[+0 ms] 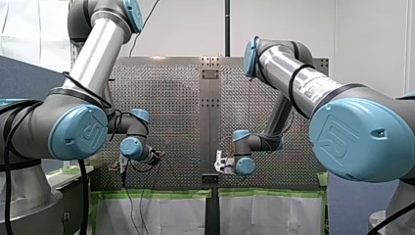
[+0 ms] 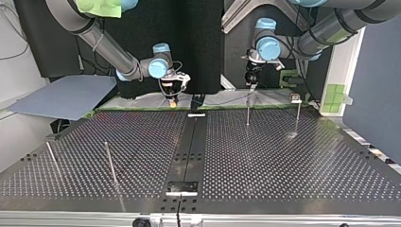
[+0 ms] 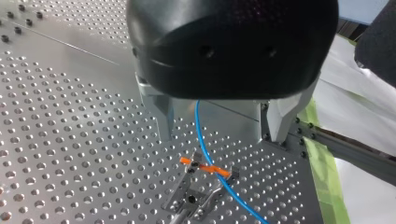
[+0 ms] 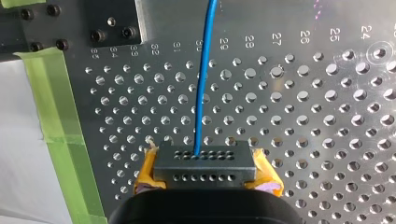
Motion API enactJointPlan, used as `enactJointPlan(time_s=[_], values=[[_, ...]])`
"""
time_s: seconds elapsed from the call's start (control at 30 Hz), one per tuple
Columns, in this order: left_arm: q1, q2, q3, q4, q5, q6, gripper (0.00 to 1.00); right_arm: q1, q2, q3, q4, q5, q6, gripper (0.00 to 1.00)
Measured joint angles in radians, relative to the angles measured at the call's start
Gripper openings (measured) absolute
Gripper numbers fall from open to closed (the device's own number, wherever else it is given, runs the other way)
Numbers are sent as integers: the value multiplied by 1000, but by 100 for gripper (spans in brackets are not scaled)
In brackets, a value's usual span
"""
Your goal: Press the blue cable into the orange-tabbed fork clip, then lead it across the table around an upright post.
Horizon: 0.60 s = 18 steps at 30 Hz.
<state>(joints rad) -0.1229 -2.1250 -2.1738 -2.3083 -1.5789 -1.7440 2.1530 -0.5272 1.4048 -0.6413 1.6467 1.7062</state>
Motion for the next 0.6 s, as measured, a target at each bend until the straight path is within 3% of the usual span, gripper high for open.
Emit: enactJointPlan(time_s=[0.4, 0.6], values=[[-8, 0, 0, 5, 12, 8, 100, 0, 0, 0, 1, -2, 1, 0], [-61, 3, 0, 49, -10, 23, 100, 0, 0, 0, 0, -2, 1, 0]])
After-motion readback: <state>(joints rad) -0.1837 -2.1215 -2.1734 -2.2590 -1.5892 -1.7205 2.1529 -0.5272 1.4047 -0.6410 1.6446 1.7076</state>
